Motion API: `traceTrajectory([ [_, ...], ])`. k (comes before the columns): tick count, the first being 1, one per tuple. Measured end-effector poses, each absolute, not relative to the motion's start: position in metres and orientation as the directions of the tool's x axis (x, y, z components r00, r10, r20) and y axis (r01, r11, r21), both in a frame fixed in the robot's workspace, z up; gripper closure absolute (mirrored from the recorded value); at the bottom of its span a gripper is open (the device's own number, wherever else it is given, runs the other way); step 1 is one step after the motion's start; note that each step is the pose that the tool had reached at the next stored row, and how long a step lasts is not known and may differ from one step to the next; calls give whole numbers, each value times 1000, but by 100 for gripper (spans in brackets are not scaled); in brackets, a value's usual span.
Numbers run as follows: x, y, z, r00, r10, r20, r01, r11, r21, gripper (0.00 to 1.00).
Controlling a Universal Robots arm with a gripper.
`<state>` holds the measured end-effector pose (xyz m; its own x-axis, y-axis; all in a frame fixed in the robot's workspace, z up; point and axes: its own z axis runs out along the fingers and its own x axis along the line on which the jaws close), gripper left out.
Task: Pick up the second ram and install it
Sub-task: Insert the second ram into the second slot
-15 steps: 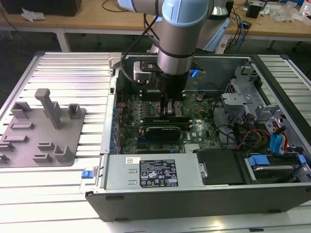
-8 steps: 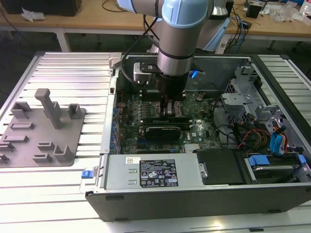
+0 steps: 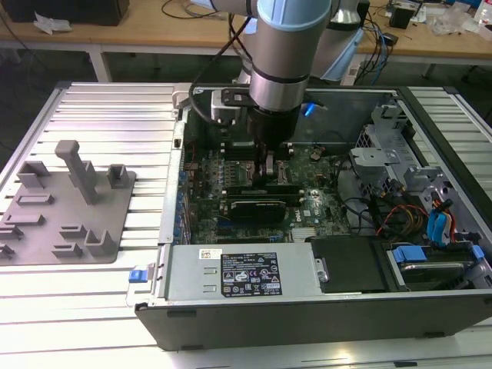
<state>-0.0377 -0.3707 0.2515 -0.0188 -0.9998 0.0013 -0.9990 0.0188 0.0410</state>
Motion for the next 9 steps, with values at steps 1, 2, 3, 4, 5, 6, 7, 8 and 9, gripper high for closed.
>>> traceTrajectory([
  [1,-38,-371,263,-19,-1000,1,-999,19,41,83],
  [2,-38,-371,265,-19,-1000,1,-999,19,41,83],
  [3,-38,-371,265,-19,-1000,1,-999,19,41,83],
  [4,-36,-371,265,-19,-1000,1,-999,19,41,83],
  [5,-29,-371,266,-19,-1000,2,-999,19,41,83],
  [6,-24,-371,265,-19,-1000,1,-999,19,41,83],
  [7,-24,-371,265,-19,-1000,1,-999,19,41,83],
  [8,-24,-371,265,-19,-1000,1,-999,19,41,83],
  [9,-24,-371,265,-19,-1000,1,-999,19,41,83],
])
